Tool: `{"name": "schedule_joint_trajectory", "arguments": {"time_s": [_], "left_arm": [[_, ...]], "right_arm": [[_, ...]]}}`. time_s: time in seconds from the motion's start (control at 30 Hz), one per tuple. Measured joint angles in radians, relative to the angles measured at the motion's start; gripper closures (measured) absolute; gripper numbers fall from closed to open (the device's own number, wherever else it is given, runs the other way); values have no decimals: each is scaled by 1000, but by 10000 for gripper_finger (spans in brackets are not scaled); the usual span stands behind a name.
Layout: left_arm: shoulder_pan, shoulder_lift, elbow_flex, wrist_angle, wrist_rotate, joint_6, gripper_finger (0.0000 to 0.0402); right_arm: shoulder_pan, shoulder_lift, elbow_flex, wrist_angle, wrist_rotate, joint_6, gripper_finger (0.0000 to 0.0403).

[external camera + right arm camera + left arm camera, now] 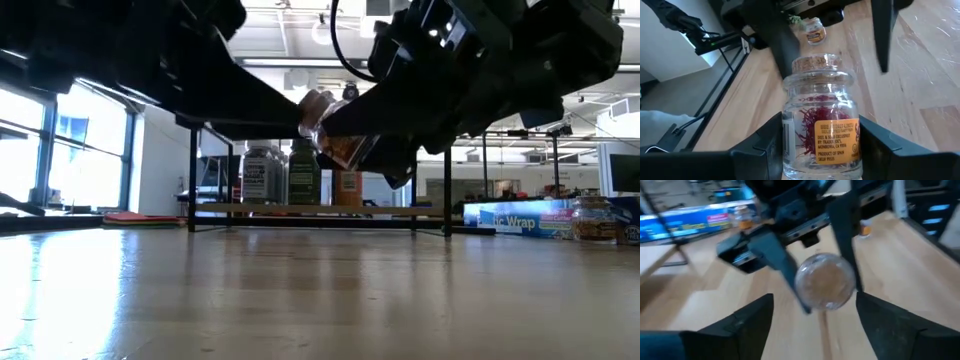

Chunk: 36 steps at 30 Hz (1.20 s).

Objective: Shelf spices
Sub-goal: Put the top left brown seasoning bottle on the shelf

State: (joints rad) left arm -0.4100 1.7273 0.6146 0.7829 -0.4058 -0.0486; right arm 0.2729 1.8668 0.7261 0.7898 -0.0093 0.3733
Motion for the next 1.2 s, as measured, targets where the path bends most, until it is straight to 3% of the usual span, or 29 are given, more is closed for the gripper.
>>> {"name": "schedule_joint_trajectory", "arguments": {"time_s": [0.13, 0.33, 0.57, 0.7, 0.8, 1.0, 1.2], "left_arm": [[33, 30, 27, 41, 135, 33, 113], [37, 84, 104, 31, 146, 145, 125], [40, 87, 117, 4, 164, 166, 183], [60, 86, 118, -18, 225, 162, 221], [71, 86, 118, -26, 239, 163, 231], [81, 83, 118, -54, 224, 119, 186], [114, 83, 117, -109, 285, 5, 152]], "right_arm": [[0, 0, 0, 0, -2, -5, 232], [0, -1, 0, 1, -4, -6, 232], [4, -1, 0, -3, -20, 3, 232], [5, -1, 0, -12, -25, -9, 232], [4, -1, -1, -16, -19, -15, 232], [3, 0, -1, -18, -17, -38, 232], [2, 0, -2, -29, 17, -48, 232]]}}
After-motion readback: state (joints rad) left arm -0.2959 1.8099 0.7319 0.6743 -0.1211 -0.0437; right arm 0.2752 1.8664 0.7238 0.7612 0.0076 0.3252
